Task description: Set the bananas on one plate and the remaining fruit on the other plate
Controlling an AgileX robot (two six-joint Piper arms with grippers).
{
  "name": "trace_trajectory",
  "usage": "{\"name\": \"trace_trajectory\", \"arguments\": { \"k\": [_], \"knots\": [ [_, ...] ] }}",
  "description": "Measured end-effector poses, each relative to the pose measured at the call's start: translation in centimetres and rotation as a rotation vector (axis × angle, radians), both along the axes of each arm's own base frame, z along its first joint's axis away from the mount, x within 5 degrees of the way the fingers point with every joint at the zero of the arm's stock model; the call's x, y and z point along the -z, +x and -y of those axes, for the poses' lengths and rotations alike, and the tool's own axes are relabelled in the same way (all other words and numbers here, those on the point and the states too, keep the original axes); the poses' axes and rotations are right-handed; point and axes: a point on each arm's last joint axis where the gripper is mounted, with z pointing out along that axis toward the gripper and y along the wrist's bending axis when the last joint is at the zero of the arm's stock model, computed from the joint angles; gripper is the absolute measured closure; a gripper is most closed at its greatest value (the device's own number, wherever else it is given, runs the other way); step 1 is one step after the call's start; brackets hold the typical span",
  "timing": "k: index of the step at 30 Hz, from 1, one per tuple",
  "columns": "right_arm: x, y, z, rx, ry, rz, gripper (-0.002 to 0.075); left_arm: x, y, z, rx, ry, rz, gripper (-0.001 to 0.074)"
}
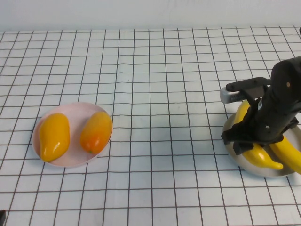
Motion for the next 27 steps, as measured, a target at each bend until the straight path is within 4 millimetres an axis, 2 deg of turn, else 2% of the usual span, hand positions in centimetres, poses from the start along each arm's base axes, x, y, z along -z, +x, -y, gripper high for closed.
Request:
{"name": "trace_trajectory", "arguments": {
  "k": [4, 9, 12, 15, 19, 21, 23, 27],
  "knots": [
    [0.5, 0.0, 0.2, 0.014, -0.019, 0.012, 0.0401, 0.0, 0.0, 0.0, 0.0, 0.0, 0.0, 0.0736],
    [0.5, 0.1, 0.4, 0.007, -0.041, 0.022, 0.0279, 0.0, 0.0, 0.0, 0.0, 0.0, 0.0, 0.0736],
    [0.4, 0.0, 0.5, 0.016, -0.048, 0.026, 0.0265, 0.0, 0.0, 0.0, 0.0, 0.0, 0.0, 0.0736],
    [-0.9, -0.2, 0.7, 0.019, -0.035, 0.069, 0.0331, 0.0, 0.0, 0.0, 0.0, 0.0, 0.0, 0.0736],
    [-5.2, -2.1, 1.5, 0.021, 0.063, 0.279, 0.0514, 0.0, 0.0, 0.0, 0.0, 0.0, 0.0, 0.0736],
    [-7.2, -3.9, 2.2, 0.023, 0.129, 0.404, 0.0618, 0.0, 0.0, 0.0, 0.0, 0.0, 0.0, 0.0736],
    [-9.0, -6.0, 3.0, 0.025, 0.199, 0.536, 0.0688, 0.0, 0.0, 0.0, 0.0, 0.0, 0.0, 0.0736],
    [-11.5, -11.1, 5.1, 0.025, 0.311, 0.768, 0.073, 0.0, 0.0, 0.0, 0.0, 0.0, 0.0, 0.0736]
  ]
}}
